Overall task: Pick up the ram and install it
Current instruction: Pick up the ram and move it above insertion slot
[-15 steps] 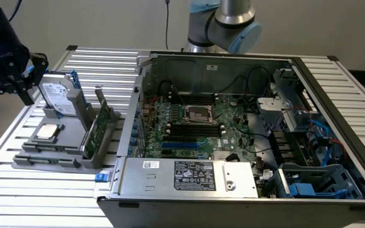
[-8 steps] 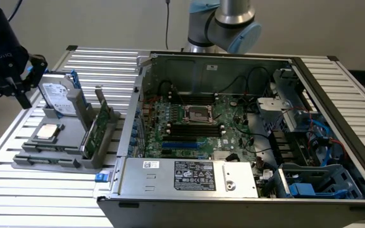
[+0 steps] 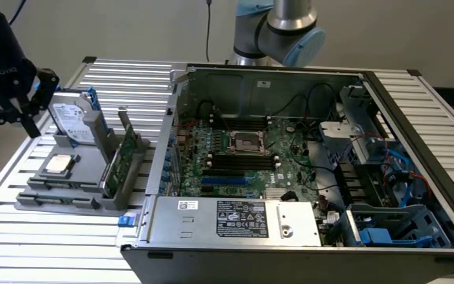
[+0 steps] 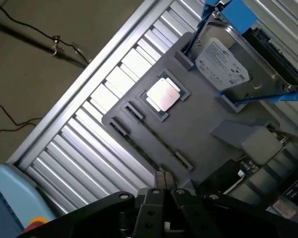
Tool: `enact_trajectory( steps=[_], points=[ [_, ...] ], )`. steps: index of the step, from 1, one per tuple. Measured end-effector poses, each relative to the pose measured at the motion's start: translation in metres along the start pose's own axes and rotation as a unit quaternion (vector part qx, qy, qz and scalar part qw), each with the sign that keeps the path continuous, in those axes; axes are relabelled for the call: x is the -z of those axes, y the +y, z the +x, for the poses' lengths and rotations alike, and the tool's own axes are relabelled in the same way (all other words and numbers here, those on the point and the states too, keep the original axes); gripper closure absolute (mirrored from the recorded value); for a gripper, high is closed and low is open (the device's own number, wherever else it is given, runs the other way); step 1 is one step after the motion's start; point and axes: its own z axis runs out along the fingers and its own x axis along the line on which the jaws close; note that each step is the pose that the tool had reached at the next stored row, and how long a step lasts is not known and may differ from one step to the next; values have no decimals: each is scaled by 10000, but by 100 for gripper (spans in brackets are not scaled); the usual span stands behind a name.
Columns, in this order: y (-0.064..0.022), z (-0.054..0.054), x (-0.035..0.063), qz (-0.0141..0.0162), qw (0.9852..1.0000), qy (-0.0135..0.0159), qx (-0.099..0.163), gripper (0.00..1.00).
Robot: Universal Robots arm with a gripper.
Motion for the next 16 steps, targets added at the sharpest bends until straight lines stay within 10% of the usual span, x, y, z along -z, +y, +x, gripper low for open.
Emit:
enact_trajectory(
  steps=[8, 16],
  points=[
    [0, -3, -50, 38, 9974, 4, 726, 89],
    [-1, -5, -102, 75, 9894, 7, 1448, 89]
  ],
)
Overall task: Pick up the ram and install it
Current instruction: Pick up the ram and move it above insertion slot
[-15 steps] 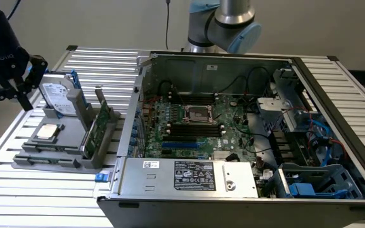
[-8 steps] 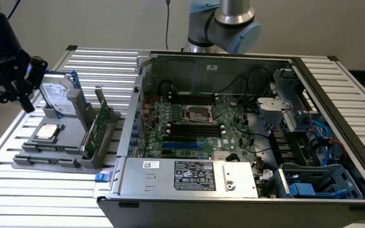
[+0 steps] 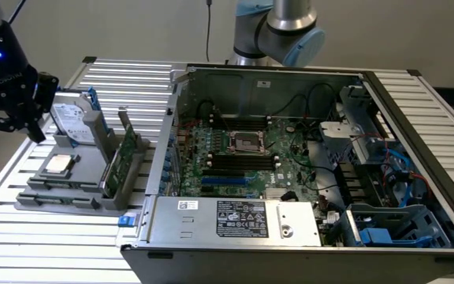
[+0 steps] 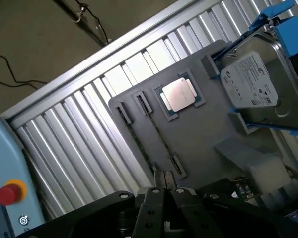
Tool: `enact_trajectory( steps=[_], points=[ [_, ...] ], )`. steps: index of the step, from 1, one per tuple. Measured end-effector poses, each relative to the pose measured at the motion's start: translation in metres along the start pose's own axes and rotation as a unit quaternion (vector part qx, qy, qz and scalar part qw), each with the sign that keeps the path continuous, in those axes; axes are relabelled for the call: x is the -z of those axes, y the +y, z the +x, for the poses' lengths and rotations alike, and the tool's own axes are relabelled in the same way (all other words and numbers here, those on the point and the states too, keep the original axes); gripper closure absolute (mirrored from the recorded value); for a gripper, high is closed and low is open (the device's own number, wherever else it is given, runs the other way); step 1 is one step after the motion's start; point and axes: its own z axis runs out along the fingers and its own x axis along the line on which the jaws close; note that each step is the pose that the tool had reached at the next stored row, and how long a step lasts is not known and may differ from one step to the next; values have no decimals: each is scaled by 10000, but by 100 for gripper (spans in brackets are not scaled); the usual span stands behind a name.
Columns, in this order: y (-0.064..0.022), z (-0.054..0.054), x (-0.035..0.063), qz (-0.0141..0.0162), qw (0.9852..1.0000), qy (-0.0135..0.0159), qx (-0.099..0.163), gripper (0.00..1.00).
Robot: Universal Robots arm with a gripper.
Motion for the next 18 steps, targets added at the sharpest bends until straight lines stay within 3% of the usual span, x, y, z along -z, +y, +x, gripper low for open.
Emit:
enact_trajectory(
  steps=[5, 9, 13, 18],
  points=[
    [0, -2, -34, 24, 9990, 1, 451, 89],
    [0, -3, -60, 43, 9967, 3, 815, 89],
    [0, -5, -88, 62, 9930, 5, 1178, 89],
    [0, -7, -126, 93, 9866, 4, 1630, 89]
  ],
)
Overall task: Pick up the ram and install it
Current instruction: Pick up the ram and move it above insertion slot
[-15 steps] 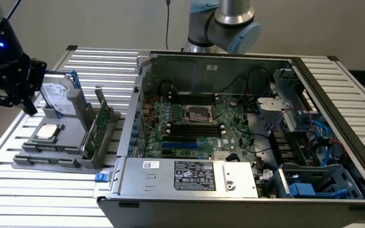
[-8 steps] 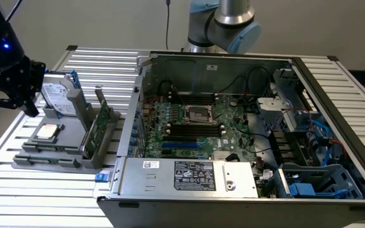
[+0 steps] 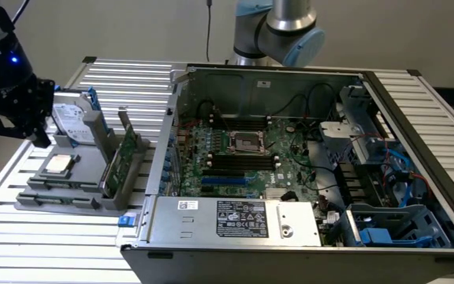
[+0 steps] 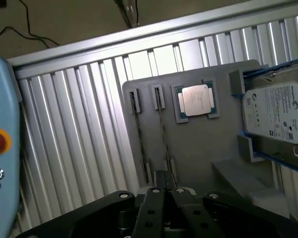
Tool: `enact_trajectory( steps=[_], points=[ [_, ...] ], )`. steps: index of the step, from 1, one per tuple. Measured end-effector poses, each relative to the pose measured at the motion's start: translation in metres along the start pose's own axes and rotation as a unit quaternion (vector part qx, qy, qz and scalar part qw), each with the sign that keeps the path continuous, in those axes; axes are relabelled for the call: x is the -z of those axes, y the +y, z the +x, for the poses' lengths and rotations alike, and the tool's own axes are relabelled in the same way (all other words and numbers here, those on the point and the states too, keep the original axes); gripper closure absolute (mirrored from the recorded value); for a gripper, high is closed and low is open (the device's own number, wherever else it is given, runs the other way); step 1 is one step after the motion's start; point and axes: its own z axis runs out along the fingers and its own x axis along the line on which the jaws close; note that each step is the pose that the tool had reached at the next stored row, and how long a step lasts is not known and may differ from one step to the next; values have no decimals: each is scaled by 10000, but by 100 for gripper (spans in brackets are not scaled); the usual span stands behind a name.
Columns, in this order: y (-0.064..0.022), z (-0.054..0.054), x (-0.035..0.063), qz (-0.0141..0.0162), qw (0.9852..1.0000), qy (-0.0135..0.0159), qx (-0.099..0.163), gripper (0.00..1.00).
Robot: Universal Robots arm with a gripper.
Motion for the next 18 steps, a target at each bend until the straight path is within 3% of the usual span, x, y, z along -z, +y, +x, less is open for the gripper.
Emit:
enact_trajectory(
  steps=[4, 5, 6, 7, 12, 13, 18],
  points=[
    [0, -1, -34, 50, 9993, -7, 359, 89],
    [2, -1, -40, 54, 9991, -23, 425, 89],
    [11, 3, -44, 53, 9989, -47, 456, 89],
    [14, 10, -44, 52, 9989, -52, 464, 89],
    [45, 20, -94, 52, 9989, -55, 466, 83],
    [59, 22, -114, 52, 9989, -55, 466, 76],
    [117, 28, -206, 53, 9989, -56, 465, 76]
  ],
)
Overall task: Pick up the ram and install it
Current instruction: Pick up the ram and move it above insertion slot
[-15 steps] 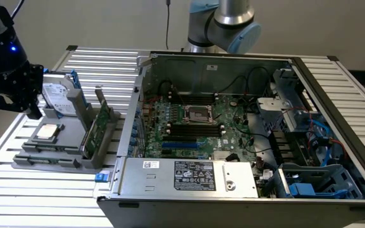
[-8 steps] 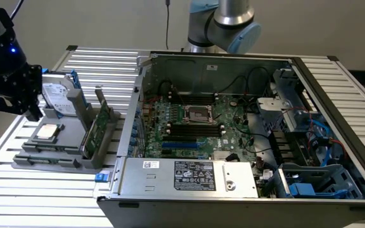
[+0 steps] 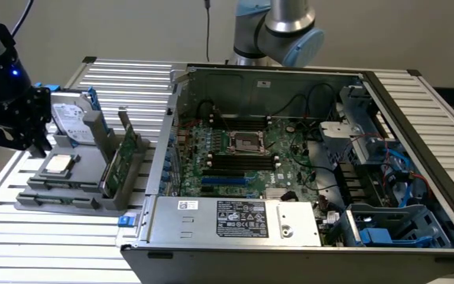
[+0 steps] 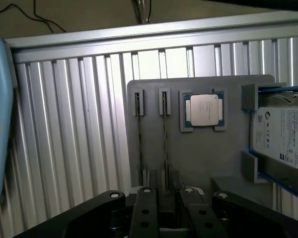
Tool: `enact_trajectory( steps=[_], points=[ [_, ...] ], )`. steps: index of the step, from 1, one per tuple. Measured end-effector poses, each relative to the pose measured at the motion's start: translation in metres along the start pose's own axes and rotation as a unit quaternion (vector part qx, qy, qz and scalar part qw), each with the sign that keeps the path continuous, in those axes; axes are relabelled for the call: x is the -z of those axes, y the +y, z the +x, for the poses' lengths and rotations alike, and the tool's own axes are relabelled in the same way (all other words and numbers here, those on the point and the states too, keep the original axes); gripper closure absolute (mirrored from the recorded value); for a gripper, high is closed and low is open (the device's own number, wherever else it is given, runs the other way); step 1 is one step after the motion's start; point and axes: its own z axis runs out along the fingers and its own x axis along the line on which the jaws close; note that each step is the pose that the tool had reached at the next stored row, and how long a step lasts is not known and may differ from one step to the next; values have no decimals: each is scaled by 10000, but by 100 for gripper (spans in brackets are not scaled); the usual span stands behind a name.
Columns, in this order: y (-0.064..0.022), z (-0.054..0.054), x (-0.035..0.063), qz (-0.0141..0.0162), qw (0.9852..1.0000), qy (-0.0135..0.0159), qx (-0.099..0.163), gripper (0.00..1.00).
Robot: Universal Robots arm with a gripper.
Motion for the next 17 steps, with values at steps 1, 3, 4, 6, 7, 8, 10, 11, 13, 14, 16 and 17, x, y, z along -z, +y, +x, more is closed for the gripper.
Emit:
enact_trajectory(
  steps=[1, 3, 4, 6, 7, 8, 10, 11, 13, 14, 16, 17],
  points=[
    [4, 1, -18, 0, 10000, 0, 1, 76],
    [9, 3, -54, -1, 10000, 1, 1, 76],
    [11, 3, -72, -1, 10000, 1, 1, 76],
    [13, 6, -109, -1, 10000, 1, 0, 74],
    [12, 12, -127, 0, 10000, 1, 0, 67],
    [11, 28, -145, -2, 10000, 2, 0, 67],
    [5, 85, -184, -1, 10000, 1, 1, 67],
    [1, 121, -203, -1, 10000, 1, 0, 67],
    [-7, 207, -245, -1, 10000, 1, 0, 67],
    [-11, 246, -264, -1, 10000, 1, 0, 67],
    [-22, 290, -303, -1, 10000, 1, 1, 67],
    [-30, 300, -321, -1, 10000, 1, 1, 67]
  ],
)
